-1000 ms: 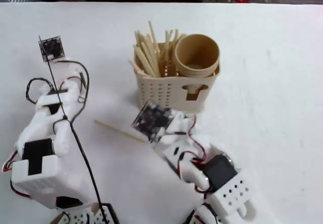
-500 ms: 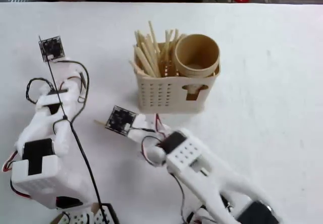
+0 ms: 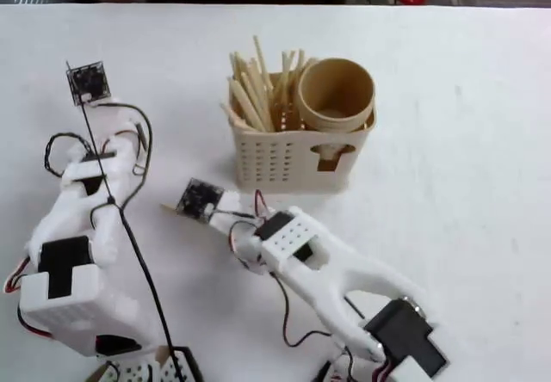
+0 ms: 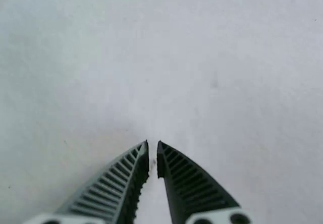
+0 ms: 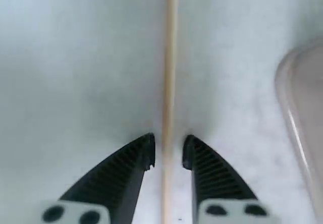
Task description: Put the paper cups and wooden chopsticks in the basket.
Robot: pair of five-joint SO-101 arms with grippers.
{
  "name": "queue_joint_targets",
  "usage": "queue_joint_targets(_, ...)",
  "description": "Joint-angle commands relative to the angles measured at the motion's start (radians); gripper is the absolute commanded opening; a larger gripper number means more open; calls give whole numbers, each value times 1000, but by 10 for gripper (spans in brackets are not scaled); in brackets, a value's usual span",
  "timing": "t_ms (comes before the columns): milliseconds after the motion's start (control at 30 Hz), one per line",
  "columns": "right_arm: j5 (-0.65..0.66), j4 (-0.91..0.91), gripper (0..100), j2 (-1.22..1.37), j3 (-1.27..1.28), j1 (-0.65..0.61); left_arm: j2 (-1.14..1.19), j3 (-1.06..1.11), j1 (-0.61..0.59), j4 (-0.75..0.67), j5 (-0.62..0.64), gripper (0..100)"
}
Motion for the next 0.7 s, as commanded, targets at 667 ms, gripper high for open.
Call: queue_joint_targets(667, 2, 282, 18, -154, -54, 202, -7, -43, 24, -20, -12, 50)
